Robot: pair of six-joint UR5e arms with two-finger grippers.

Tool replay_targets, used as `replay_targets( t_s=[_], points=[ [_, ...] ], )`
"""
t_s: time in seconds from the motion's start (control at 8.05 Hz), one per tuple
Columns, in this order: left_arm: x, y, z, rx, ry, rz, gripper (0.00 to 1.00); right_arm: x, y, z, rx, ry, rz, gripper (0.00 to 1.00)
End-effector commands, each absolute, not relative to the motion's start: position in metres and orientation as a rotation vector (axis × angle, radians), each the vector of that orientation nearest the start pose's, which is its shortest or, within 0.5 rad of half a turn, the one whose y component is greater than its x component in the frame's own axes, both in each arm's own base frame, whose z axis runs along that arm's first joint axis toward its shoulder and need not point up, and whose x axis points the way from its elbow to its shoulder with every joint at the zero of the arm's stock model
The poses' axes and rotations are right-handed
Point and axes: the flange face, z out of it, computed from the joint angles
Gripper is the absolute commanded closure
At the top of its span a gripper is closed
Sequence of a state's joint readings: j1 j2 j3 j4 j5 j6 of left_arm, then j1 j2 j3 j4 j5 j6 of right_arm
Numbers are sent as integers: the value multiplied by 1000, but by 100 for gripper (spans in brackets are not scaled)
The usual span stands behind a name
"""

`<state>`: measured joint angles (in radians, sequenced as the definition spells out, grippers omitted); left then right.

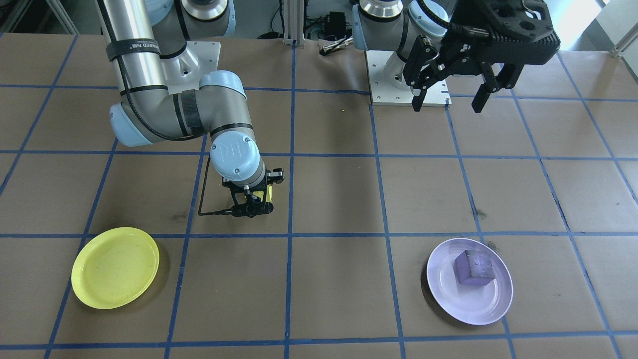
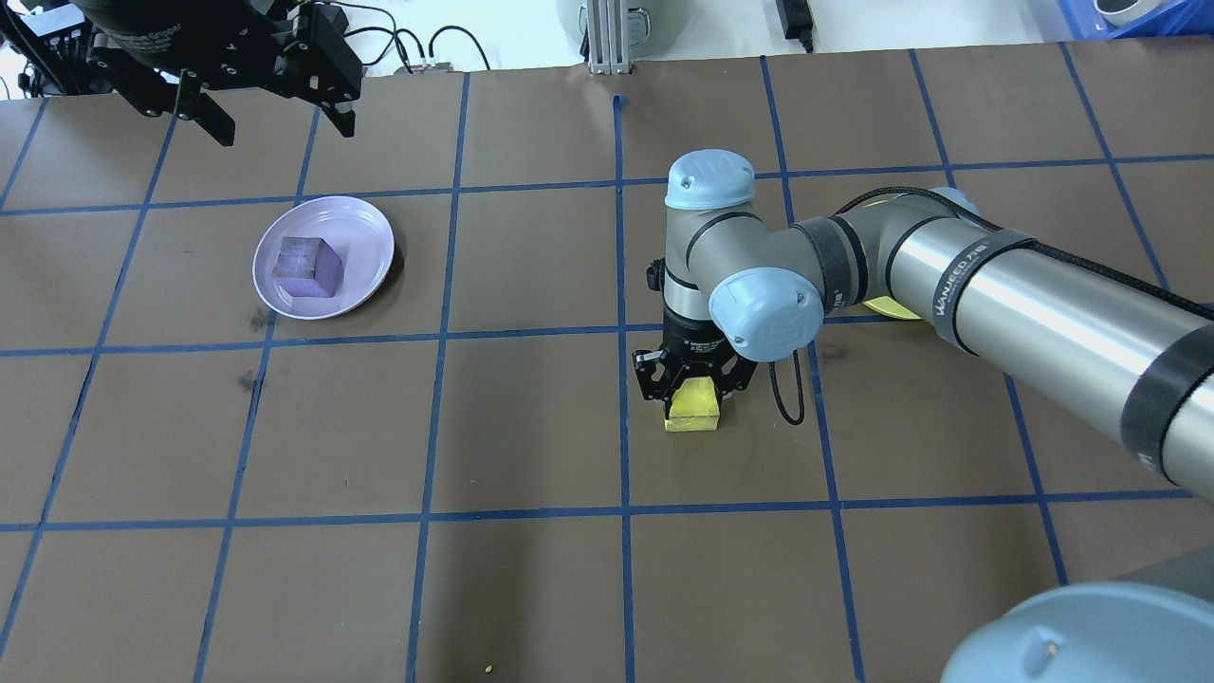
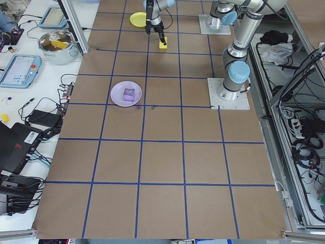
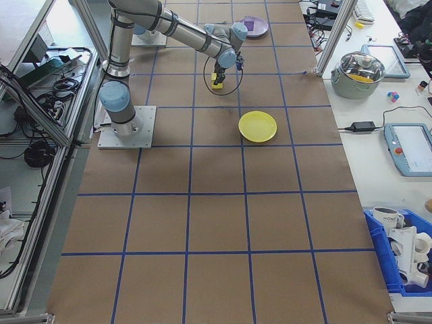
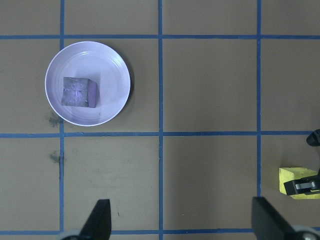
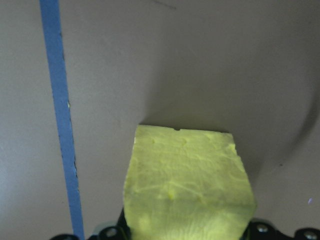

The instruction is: Sort blocks by color into plates

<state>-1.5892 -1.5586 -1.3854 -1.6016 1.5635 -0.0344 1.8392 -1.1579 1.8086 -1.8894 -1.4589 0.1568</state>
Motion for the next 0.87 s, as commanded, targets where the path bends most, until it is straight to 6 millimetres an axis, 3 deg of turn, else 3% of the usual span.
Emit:
replay_targets(
  t_s=[0.0,0.12,0.37,0.5,0.62,0.75],
  points=[
    [-143,-490,581,-23,3141,-256,0,279,-506,225,-37,3084,402,100],
    [-143,-488,581,-23,3141,-256,0,273,-532,259,-23,3108,279,100],
    [-143,-485,577,-24,3141,-246,0,228,-577,303,35,3213,102,100],
    [-143,-485,576,-24,3139,-243,0,203,-585,328,74,3213,28,100],
    [-143,-484,577,-24,3141,-246,0,172,-592,331,-3,3242,22,100],
    [-143,-484,576,-24,3141,-244,0,124,-603,329,58,3354,35,100]
  ],
)
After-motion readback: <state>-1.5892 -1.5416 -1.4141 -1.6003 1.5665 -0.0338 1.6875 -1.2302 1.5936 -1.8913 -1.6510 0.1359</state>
